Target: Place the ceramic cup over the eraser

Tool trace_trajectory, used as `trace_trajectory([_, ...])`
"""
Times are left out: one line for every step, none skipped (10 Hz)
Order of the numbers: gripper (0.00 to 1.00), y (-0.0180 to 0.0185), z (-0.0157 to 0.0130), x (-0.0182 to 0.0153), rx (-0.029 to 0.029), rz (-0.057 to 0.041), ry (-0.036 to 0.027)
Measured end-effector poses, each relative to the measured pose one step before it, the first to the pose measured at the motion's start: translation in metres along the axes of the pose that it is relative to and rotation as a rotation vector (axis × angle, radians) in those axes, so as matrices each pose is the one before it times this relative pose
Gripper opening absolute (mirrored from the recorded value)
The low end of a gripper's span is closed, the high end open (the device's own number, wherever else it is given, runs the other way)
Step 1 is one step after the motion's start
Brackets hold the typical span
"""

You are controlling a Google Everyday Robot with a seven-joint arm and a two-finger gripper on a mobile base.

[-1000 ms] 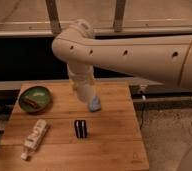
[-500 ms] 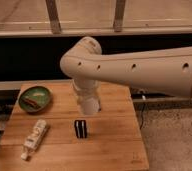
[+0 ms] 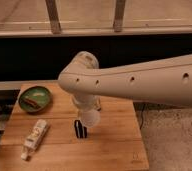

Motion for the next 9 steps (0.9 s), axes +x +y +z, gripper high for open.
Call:
trace_trajectory([0.00, 0.00131, -0.00121, 0.00144, -0.00053, -0.00315, -0.00239])
trace_trajectory([0.00, 0.00236, -0.00107, 0.00246, -0.00146, -0.00566, -0.00163])
trace_trajectory([0.00, 0.00138, -0.00046, 0.00227, -0.00145, -0.00389, -0.00124])
trace_trajectory([0.00, 0.00195, 0.00009, 0.00045, -0.00181, -0.00437, -0.00077])
trace_trajectory([0.00, 0.00362, 0.00084, -0.00050, -0.00470, -0.01127, -0.00054])
trace_trajectory([0.00, 0.00386, 0.00109, -0.00122, -0.00370, -0.01245, 0.00055])
trace_trajectory([0.00, 0.00223, 0.00053, -0.00074, -0.00215, -0.00728, 0.00023])
trace_trajectory([0.00, 0.00165, 0.00055, -0.00024, -0.00071, -0.00591, 0.00089])
trace_trajectory([0.00, 0.00263, 0.00071, -0.00068, -0.00161, -0.00744, 0.00081])
